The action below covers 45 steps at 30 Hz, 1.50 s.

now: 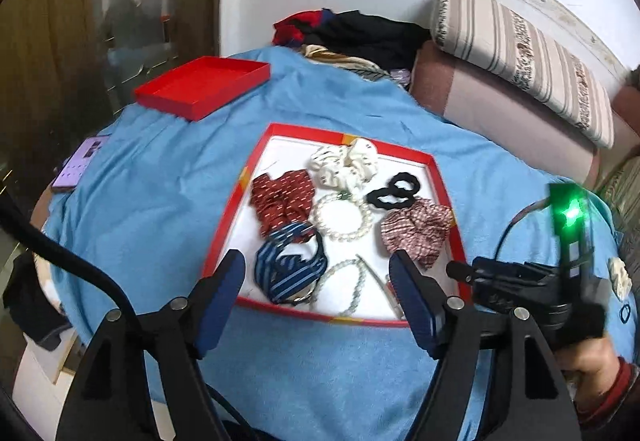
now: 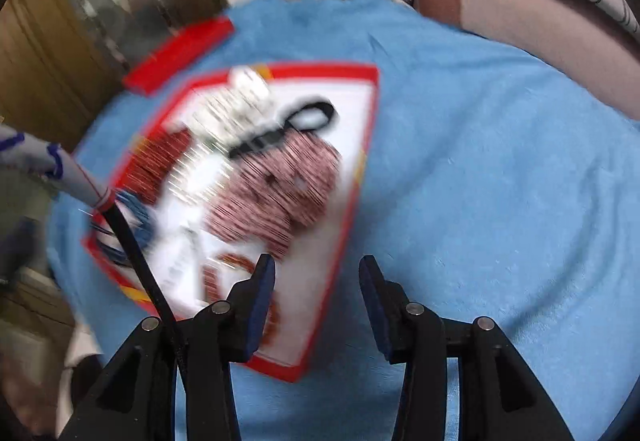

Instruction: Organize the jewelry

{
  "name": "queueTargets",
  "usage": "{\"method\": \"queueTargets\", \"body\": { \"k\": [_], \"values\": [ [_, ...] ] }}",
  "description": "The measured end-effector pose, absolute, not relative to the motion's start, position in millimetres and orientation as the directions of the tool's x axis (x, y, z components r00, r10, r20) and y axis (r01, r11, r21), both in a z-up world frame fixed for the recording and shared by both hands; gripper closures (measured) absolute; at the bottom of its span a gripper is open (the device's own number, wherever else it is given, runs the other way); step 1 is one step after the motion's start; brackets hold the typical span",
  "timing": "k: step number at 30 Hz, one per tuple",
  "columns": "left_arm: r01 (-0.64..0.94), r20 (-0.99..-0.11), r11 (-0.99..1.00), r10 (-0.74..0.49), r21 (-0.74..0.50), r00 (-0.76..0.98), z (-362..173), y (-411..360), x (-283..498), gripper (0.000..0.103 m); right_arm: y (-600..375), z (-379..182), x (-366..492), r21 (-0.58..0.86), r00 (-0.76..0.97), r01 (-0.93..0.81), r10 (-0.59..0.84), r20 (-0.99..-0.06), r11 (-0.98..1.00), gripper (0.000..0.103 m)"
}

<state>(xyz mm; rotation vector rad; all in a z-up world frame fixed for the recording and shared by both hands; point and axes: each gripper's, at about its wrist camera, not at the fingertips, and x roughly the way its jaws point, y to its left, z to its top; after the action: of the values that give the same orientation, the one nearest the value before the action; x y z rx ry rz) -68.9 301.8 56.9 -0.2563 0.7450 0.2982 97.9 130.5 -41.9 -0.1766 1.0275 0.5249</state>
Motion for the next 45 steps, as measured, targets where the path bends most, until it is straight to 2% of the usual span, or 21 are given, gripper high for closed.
{"method": "queueTargets", "body": {
  "k": [4,9,14,18,20,23,25,28,34,41,45],
  "values": [
    [-0.360,-0.696,0.927,0.191,-0.103,0.692,58.8,302.3,-75.8,0.030,134.1,-50.6,105.6,-0.019,0.450,-0.428,0.195,-0.871,0.903,0.057],
    [-0.350,-0.694,0.931,0.180,-0.109,0.697,61.7,299.6,-71.3,0.030,112.6,-49.3,111.1,-0.106,0.466,-0.378,0.089,-0.880,0.920,0.057],
    [-0.329,-0.690,0.938,0.168,-0.108,0.704,61.6,288.0,-65.4,0.029,77.5,-45.2,111.6,-0.082,0.452,-0.295,0.064,-0.890,0.952,0.057],
    [-0.336,-0.647,0.941,0.225,-0.050,0.728,68.0,272.7,-66.6,0.026,49.7,-45.1,98.4,-0.037,0.464,-0.263,0.093,-0.881,0.964,0.057],
    [-0.362,-0.608,0.932,0.284,-0.006,0.741,74.0,264.1,-69.7,0.011,41.5,-41.6,93.4,0.014,0.480,-0.272,0.148,-0.865,0.962,0.057],
    [-0.385,-0.542,0.923,0.334,0.020,0.771,85.8,250.6,-81.4,0.010,35.7,-25.8,78.6,0.043,0.541,-0.287,0.198,-0.818,0.957,0.054],
    [-0.401,-0.513,0.916,0.354,0.022,0.782,92.9,243.7,-89.8,0.008,31.4,-11.5,66.6,0.051,0.578,-0.297,0.222,-0.785,0.954,0.048],
    [-0.422,-0.508,0.906,0.381,0.038,0.773,99.1,236.0,-99.0,0.006,24.4,4.1,39.1,0.060,0.614,-0.303,0.243,-0.751,0.951,0.039],
    [-0.474,-0.476,0.875,0.460,0.099,0.750,106.3,214.8,-122.8,0.006,24.7,15.9,-2.3,0.022,0.644,-0.329,0.241,-0.726,0.944,0.035],
    [-0.424,-0.517,0.906,0.374,0.024,0.770,110.5,209.6,-139.4,0.003,31.4,21.2,-26.3,0.006,0.669,-0.346,0.251,-0.700,0.938,0.033],
    [-0.410,-0.568,0.911,0.355,0.034,0.742,103.1,205.5,-137.3,0.001,32.4,24.4,-33.7,0.002,0.682,-0.340,0.248,-0.688,0.940,0.033]
  ]
}}
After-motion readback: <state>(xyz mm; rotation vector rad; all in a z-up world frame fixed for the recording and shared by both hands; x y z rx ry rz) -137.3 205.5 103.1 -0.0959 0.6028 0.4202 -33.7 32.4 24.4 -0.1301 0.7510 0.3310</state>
